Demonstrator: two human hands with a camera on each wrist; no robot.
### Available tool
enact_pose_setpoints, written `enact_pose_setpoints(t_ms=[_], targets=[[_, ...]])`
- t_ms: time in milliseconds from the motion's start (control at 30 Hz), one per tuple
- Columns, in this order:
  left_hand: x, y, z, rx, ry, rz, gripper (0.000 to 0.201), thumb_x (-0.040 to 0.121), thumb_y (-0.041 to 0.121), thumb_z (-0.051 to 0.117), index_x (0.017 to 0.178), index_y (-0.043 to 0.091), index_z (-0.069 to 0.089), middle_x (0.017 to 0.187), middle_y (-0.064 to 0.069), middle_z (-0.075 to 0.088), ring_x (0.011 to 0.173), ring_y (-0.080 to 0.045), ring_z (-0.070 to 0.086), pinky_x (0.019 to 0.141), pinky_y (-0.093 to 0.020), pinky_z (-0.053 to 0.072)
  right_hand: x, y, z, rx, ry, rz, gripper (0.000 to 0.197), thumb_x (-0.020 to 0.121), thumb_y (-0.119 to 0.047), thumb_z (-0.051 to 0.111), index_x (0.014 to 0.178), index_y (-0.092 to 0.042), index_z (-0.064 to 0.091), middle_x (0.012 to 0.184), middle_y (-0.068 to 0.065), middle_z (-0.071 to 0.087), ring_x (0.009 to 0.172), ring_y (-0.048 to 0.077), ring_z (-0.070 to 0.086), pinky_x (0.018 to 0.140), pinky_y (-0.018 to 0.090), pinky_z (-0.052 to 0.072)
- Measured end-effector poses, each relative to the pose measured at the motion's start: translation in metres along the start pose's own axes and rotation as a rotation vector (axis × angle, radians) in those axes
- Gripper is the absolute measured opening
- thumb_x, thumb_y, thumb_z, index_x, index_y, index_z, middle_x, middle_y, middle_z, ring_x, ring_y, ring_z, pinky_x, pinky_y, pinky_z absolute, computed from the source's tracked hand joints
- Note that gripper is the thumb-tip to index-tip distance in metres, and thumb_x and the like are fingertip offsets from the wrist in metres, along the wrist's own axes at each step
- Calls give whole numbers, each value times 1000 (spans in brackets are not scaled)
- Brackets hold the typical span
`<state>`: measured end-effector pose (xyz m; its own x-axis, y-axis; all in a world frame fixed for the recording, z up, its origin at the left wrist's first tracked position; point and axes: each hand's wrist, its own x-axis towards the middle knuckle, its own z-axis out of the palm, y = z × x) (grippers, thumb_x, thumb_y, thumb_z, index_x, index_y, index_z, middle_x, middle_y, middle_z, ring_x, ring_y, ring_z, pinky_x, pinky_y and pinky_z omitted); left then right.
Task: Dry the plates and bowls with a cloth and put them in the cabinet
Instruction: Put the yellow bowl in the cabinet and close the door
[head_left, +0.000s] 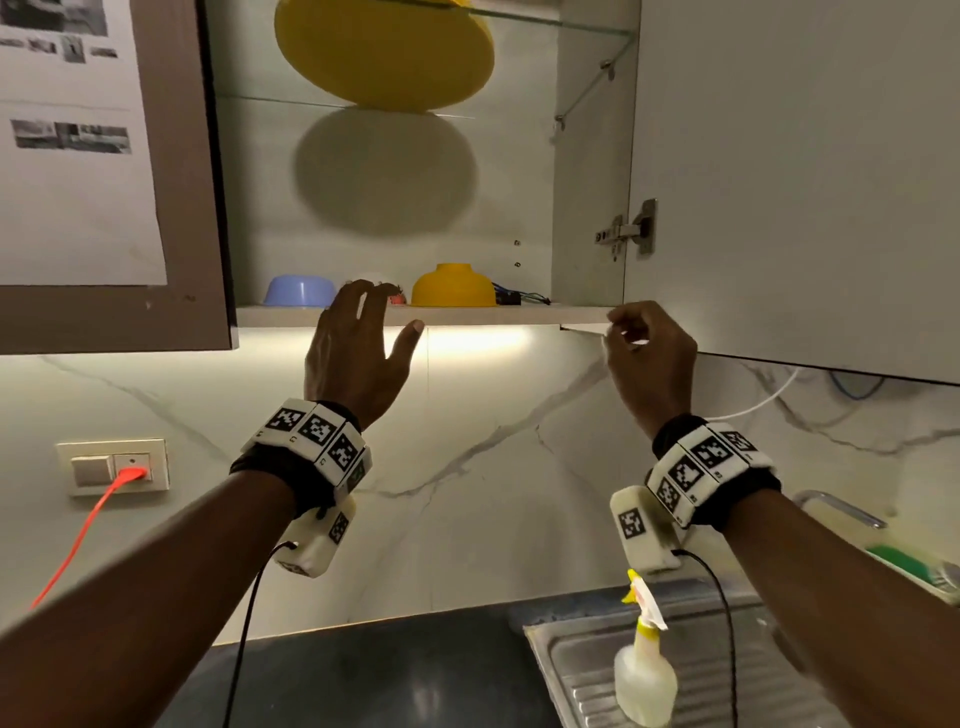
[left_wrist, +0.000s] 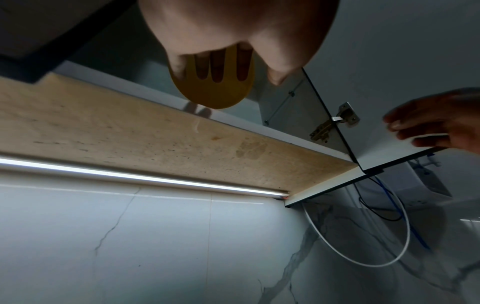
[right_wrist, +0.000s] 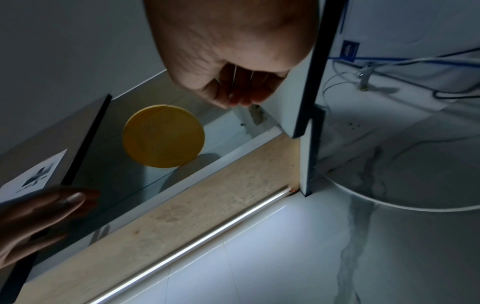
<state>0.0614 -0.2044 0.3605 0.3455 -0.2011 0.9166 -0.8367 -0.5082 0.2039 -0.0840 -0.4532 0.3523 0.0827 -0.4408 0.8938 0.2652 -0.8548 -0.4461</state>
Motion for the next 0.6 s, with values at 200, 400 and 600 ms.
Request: enact_pose_setpoints(t_ms=[200,400,600], targets=[[-17,7,-29,-9,-39,-32,45,99,41,53,137,17,49,144,-7,46,127,-32,49,92,-46,46,-11,0,-63,-66,90,136,12,84,-1,62,94,-4,68,86,2,65,71,7,57,67,-1,38],[-41,18,-49,-45,-75,-98,42,99,41,53,132,15,52,140,-11,49,126,-34,48,91,-48,45,-32,-11,-117,-182,-97,425,22,82,-28,71,97,-12,73,92,4,69,91,18,61,84,15,44],[-59,35,-74,-15,-94,-101,38,98,38,55,128,15,54,135,-11,53,120,-36,50,87,-48,44,-16,-23,-171,531,179,766,74,70,-27,86,131,-8,48,107,2,66,91,9,65,77,23,53]])
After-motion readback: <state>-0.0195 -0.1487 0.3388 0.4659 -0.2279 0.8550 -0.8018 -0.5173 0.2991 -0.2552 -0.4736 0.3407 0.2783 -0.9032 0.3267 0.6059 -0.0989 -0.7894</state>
